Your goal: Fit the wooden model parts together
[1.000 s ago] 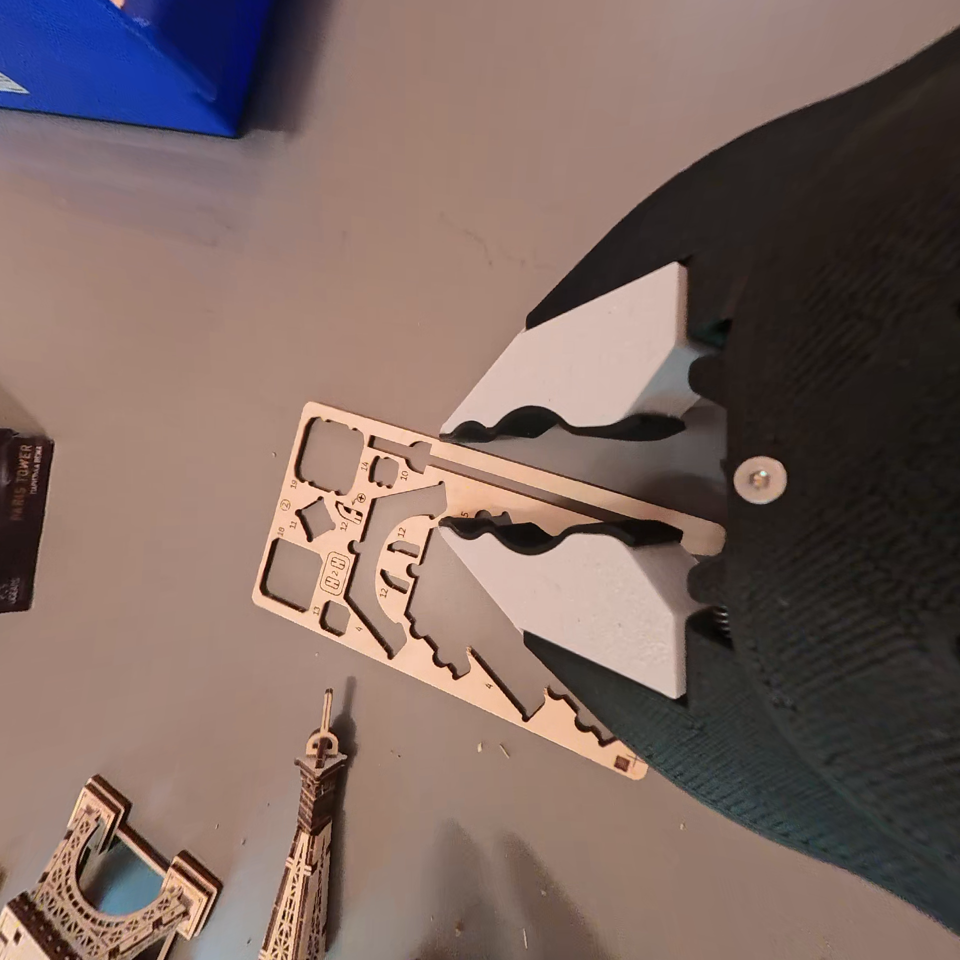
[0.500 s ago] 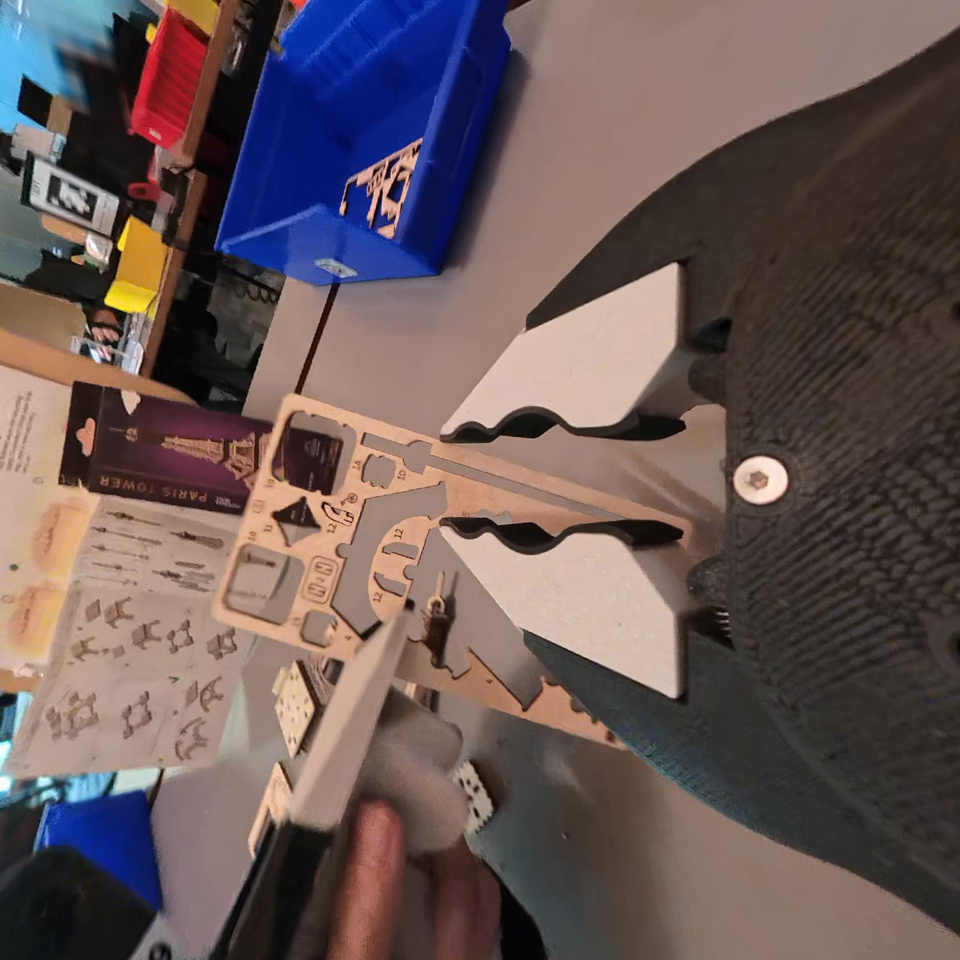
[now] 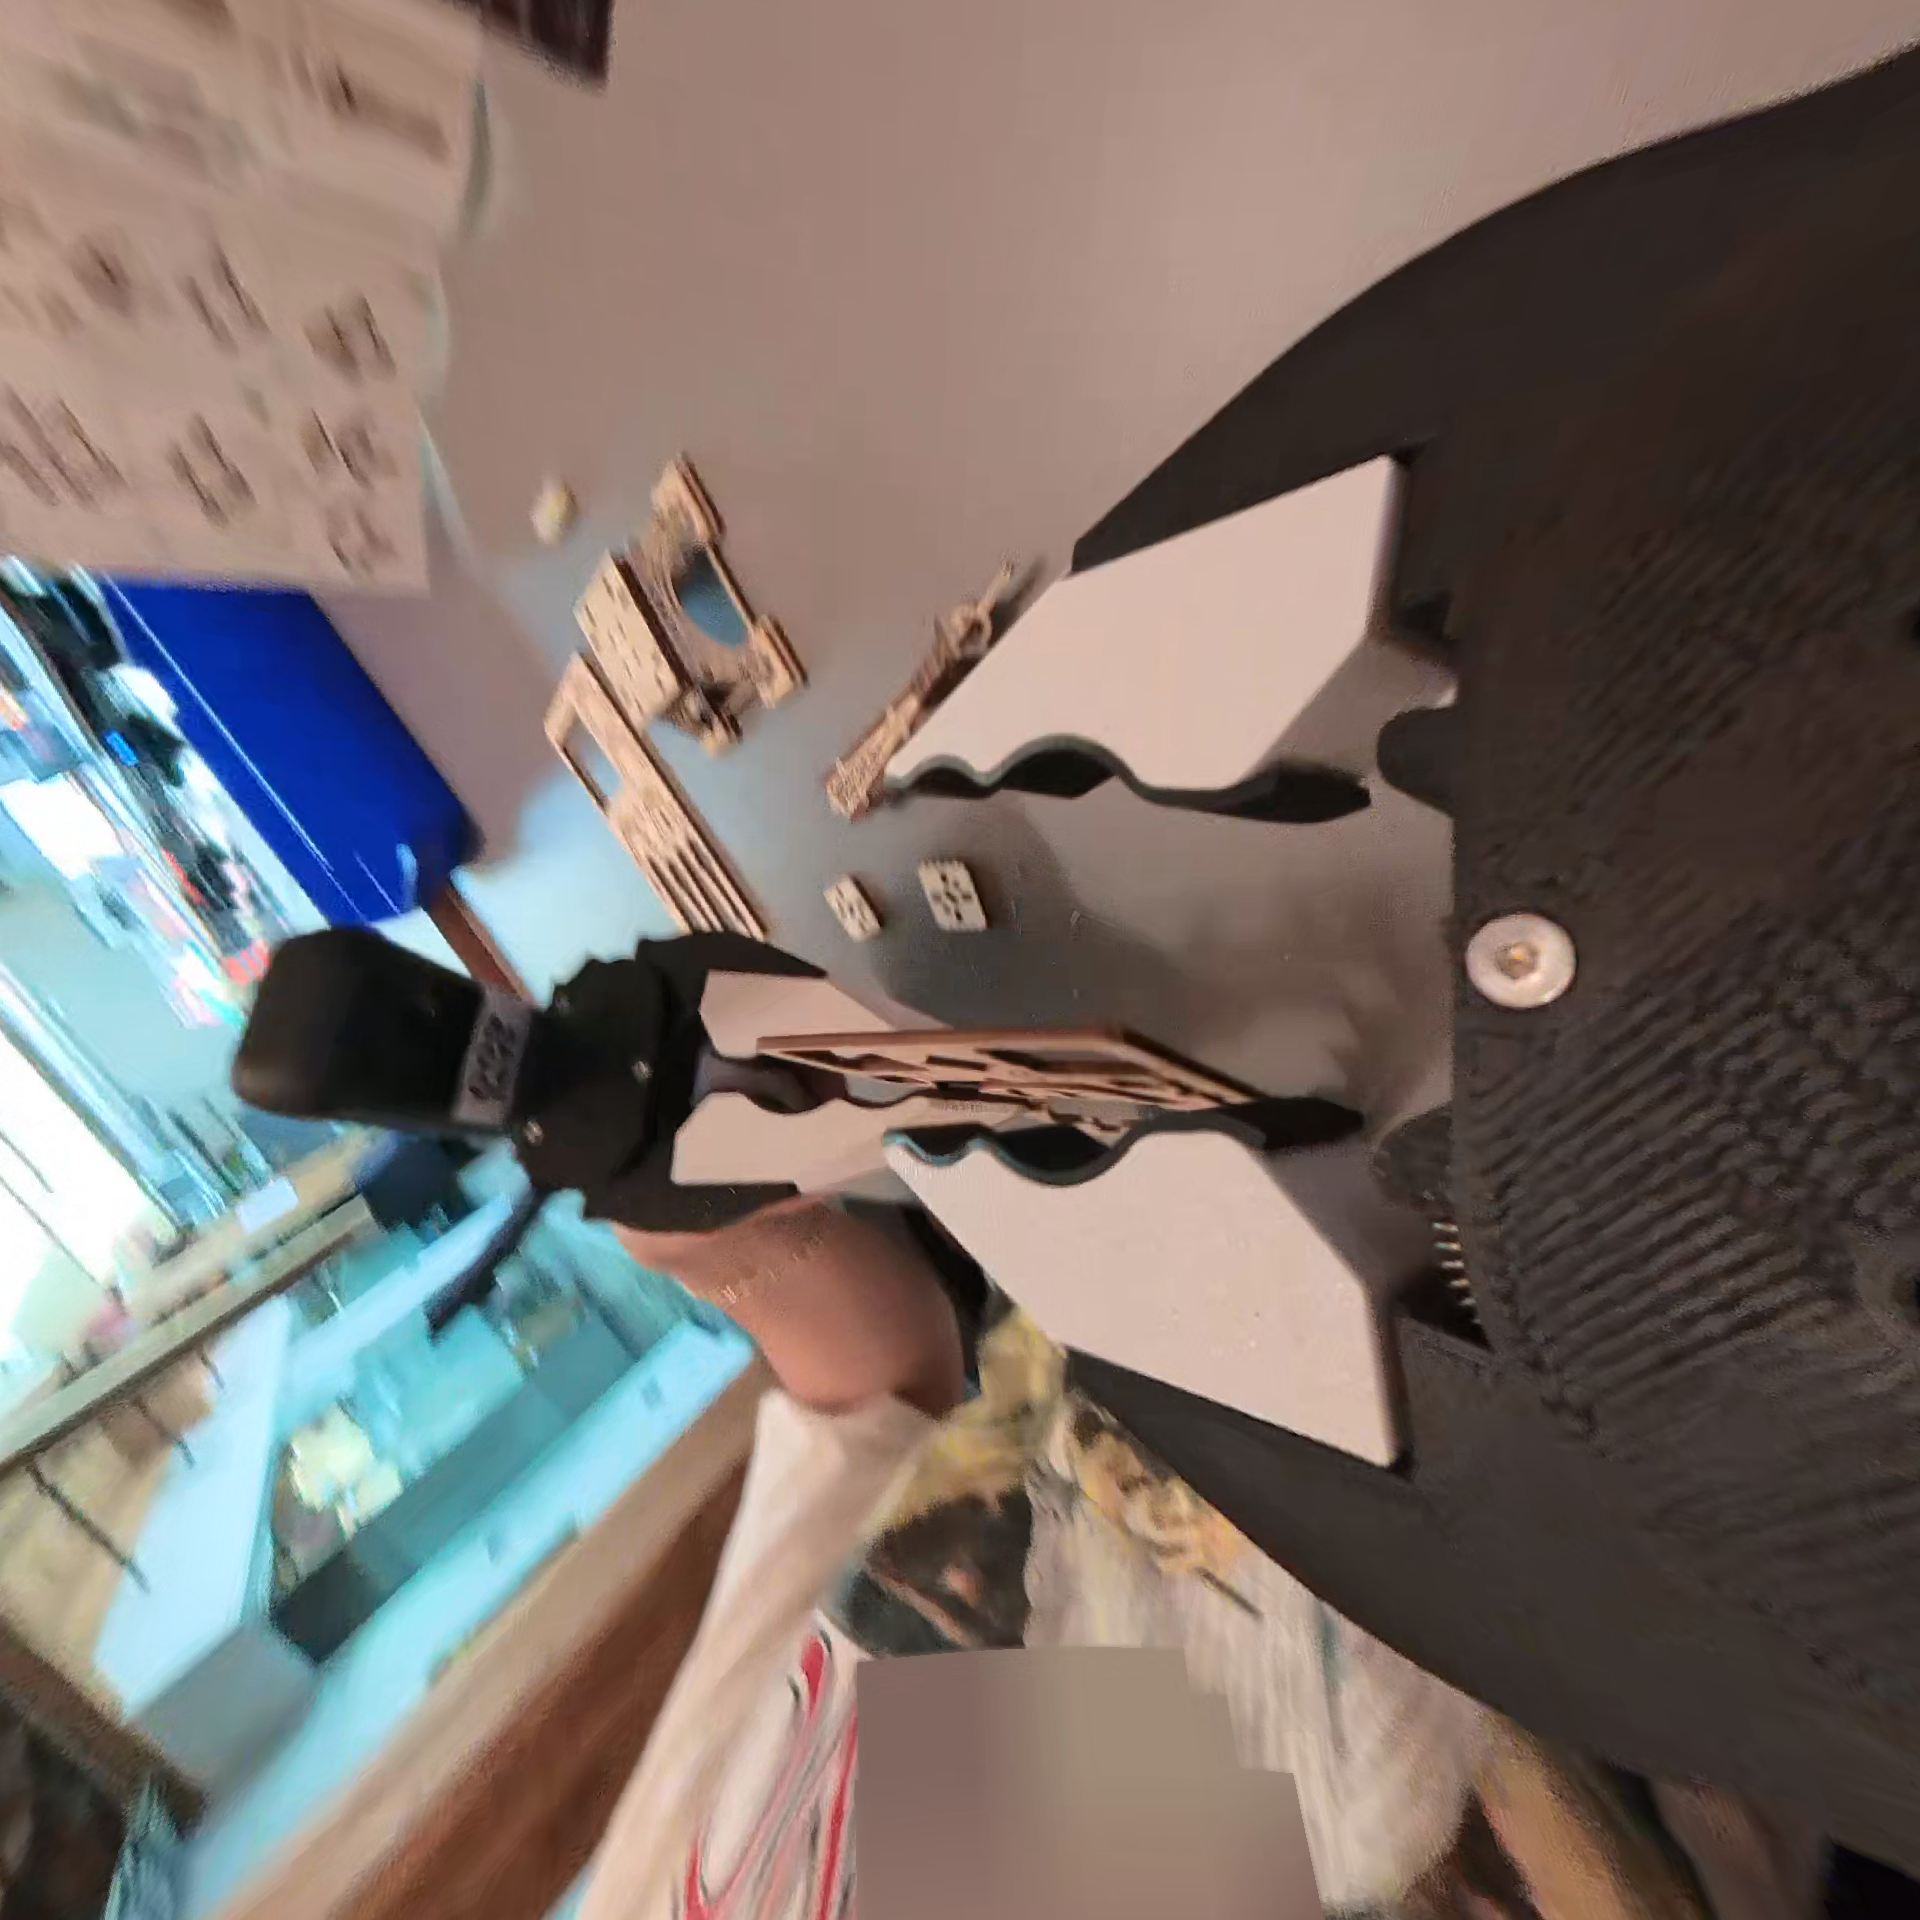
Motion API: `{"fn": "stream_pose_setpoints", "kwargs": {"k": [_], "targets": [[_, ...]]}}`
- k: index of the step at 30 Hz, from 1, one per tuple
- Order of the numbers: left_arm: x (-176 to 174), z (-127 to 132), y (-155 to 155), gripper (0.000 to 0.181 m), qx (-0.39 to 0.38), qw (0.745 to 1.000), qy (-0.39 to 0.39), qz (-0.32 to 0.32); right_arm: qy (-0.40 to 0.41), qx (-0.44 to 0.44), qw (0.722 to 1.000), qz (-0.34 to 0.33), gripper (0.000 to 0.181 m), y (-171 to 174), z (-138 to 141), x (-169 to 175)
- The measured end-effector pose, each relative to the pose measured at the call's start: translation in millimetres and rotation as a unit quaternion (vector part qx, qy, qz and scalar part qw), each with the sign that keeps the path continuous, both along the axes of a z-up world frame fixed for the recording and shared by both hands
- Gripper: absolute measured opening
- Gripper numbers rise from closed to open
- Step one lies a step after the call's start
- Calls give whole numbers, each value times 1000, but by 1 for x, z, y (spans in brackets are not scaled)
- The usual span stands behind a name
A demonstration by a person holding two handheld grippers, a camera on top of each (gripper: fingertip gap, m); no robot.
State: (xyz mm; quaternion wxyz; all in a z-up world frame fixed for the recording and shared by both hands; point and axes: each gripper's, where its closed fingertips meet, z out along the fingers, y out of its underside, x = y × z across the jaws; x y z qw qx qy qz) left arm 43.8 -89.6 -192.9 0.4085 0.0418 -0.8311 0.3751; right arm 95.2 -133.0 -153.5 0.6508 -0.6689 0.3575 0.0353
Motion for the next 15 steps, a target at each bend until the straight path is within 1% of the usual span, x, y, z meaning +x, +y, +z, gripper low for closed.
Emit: {"fn": "stream_pose_setpoints", "kwargs": {"k": [1, 2, 5, 7, 8, 10, 11, 12, 13, 15], "targets": [[-2, -2, 4, 1, 8, 1000, 4, -14, 9, 3, 999, 36, 56, 7, -4, -1], [-2, -4, 7, 1, 17, 1000, 1, -19, 15, 6, 998, 64, 55, 12, -8, -2], [2, -9, 10, 3, 32, 999, -10, -13, 25, 31, 989, 144, 35, 25, -13, -10], [5, -13, 10, 4, 40, 999, -12, -7, 22, 33, 985, 169, 18, 31, -20, -9], [7, -15, 9, 4, 45, 999, -11, -6, 23, 38, 982, 182, 13, 33, -21, -9], [7, -17, 9, 5, 52, 999, -9, -9, 41, 34, 982, 183, 6, 34, -28, -4], [12, -20, 7, 10, 57, 998, -22, 1, 43, 31, 982, 180, 6, 33, -32, -1], [19, -24, 4, 25, 62, 997, -46, 18, 45, 37, 983, 174, 6, 31, -33, 0], [25, -27, 1, 31, 60, 995, -68, 32, 48, 48, 984, 163, 6, 27, -33, 1], [34, -25, -6, 24, 43, 992, -98, 62, 57, 64, 990, 116, 5, 17, -35, 10]]}}
